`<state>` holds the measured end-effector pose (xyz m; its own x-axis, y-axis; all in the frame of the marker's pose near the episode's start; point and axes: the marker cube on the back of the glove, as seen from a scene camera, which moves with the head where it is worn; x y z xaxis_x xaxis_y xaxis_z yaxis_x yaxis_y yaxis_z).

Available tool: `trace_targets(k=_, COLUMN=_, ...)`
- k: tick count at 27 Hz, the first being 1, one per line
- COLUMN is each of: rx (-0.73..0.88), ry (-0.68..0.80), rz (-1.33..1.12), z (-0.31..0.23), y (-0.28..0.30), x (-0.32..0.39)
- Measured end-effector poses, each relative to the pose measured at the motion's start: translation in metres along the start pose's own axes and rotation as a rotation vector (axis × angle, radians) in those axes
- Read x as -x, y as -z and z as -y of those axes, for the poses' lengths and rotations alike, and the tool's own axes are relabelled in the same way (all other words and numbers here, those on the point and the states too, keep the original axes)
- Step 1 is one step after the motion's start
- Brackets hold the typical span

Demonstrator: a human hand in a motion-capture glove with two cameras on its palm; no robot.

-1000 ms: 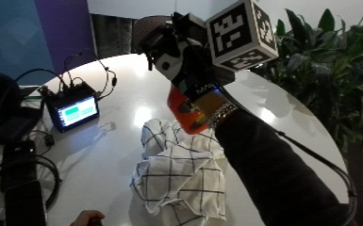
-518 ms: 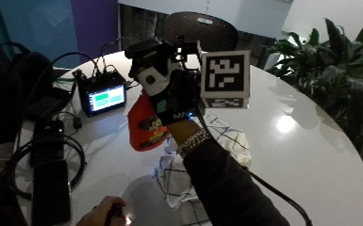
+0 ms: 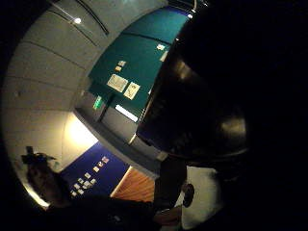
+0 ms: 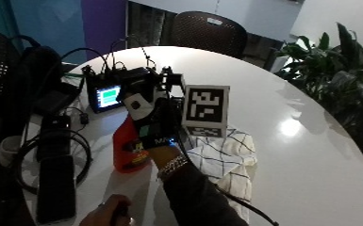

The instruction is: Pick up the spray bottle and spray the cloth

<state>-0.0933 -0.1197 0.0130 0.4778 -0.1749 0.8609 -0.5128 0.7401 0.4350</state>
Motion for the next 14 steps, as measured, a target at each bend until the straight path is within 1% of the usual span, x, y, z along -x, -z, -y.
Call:
trace_targets(k=6, rx=-0.063, ry=0.014, rz=-0.008, z=0.005, y=0.004, x=0.006)
trace_targets(k=14, rx=-0.076, ry=0.052, rz=-0.026, z=0.013, y=0.011, x=0.009)
